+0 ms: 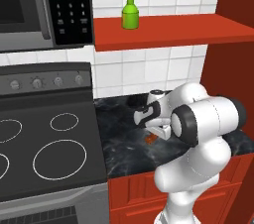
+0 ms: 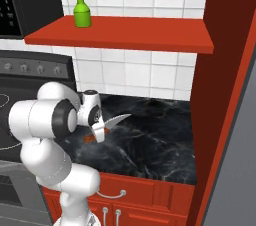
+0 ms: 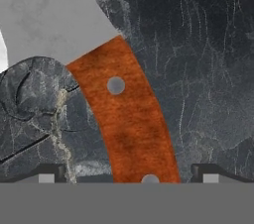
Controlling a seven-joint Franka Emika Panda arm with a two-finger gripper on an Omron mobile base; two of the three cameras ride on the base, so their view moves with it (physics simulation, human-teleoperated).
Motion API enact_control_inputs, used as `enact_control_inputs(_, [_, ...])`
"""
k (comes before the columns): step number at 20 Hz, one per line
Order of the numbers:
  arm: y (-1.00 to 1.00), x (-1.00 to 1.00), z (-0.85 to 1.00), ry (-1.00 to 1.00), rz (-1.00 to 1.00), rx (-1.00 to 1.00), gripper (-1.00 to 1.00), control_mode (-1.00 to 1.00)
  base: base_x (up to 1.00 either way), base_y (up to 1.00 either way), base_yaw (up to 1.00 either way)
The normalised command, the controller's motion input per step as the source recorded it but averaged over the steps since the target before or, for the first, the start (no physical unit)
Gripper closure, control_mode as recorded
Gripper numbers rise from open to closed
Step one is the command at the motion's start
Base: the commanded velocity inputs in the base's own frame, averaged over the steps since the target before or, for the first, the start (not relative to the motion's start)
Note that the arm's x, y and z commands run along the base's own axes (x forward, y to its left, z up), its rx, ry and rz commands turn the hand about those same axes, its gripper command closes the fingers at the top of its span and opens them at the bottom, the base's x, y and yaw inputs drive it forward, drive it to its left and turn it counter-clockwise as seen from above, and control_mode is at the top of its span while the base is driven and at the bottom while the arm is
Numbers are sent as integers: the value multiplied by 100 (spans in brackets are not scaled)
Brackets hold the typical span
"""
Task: Move the cutting board and knife to the sink. Then move spray from the shelves to the counter.
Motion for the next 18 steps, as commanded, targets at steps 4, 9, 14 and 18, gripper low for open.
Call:
enact_control_inputs(4, [0,0,-31,0,-2,0,-100,-100,0,0,0])
enact_control_inputs(9, [0,-3,-36,0,-1,0,-100,-100,0,0,0])
enact_control_inputs(14, [0,-14,-35,-1,-1,0,100,-100,0,0,0])
enact_control_inputs(18, [0,-21,-33,-4,-2,0,100,-100,0,0,0])
